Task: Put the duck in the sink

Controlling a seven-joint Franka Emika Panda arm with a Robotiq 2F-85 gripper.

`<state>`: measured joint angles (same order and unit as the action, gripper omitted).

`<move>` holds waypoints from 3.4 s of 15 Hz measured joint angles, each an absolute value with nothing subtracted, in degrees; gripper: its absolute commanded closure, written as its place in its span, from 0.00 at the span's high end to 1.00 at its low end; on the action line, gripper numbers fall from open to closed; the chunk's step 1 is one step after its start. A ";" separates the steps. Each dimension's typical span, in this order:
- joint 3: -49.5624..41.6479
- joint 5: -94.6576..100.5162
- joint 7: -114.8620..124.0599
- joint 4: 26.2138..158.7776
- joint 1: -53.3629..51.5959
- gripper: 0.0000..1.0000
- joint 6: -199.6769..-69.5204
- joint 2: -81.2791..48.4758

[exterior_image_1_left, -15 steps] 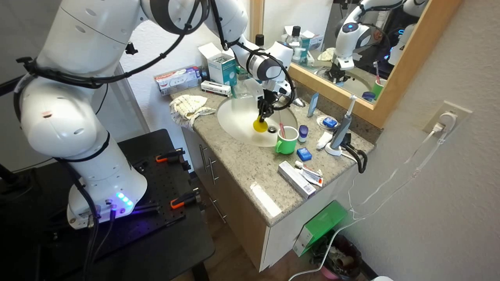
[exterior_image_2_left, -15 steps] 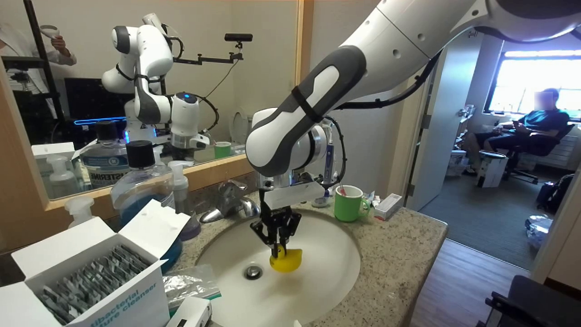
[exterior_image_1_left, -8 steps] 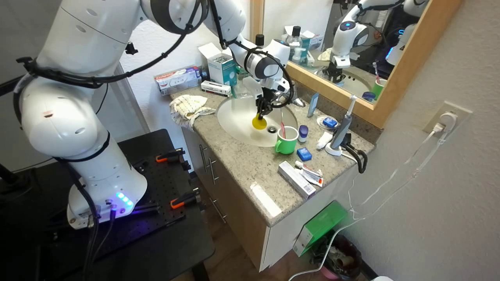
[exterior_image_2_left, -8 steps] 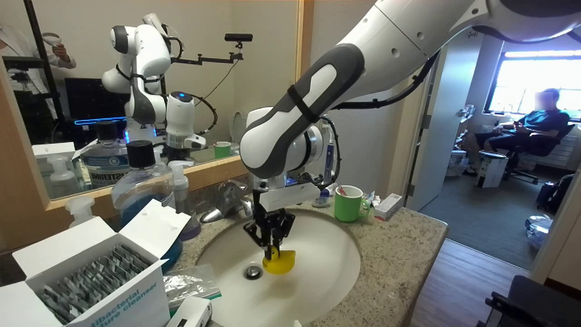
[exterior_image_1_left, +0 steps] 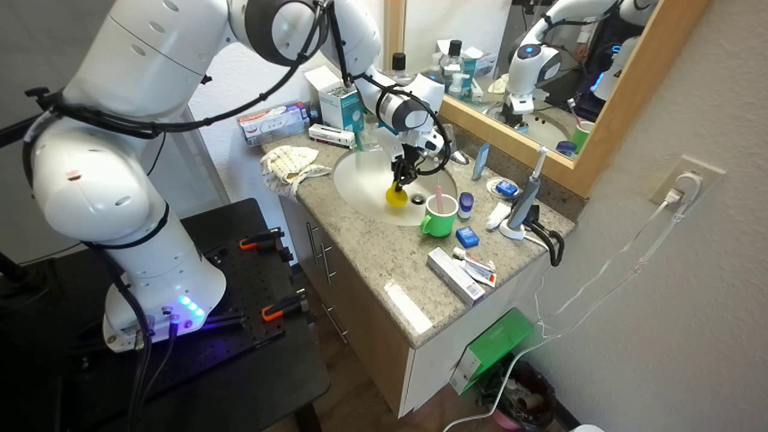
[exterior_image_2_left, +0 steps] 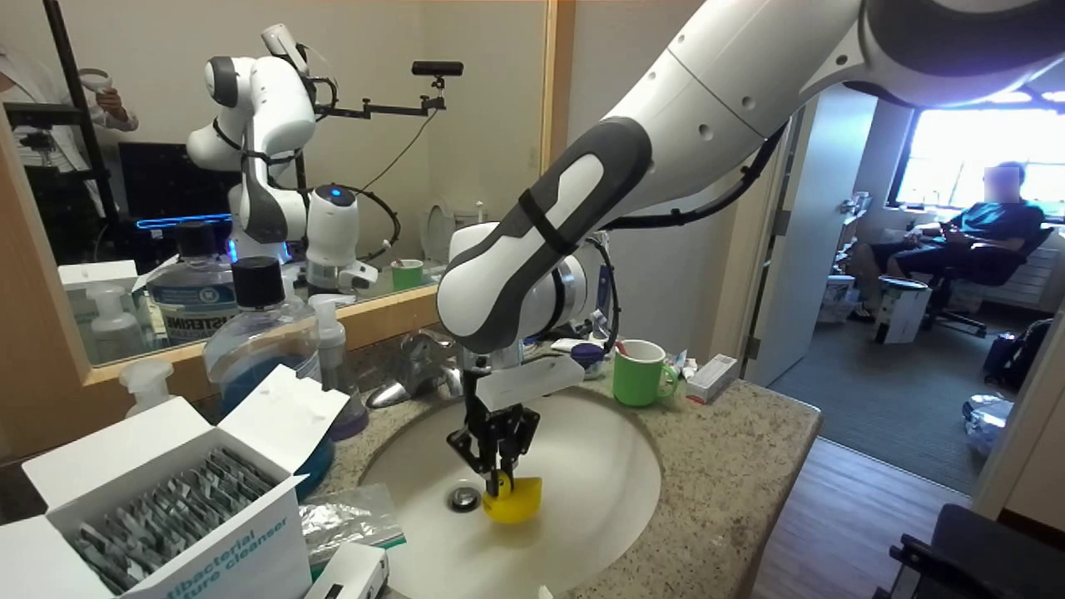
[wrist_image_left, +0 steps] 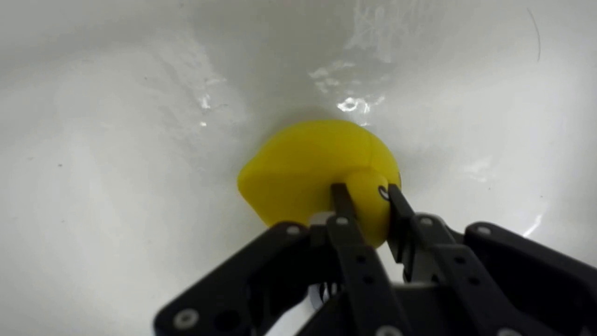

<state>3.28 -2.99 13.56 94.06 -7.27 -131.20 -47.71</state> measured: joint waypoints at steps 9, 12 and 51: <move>3.26 -2.99 13.56 92.01 -7.27 0.05 -131.61 -50.75; 3.26 -2.99 13.56 91.82 -7.27 0.05 -131.61 -51.27; 3.19 -2.99 13.61 100.00 -8.34 1.00 -142.92 -45.61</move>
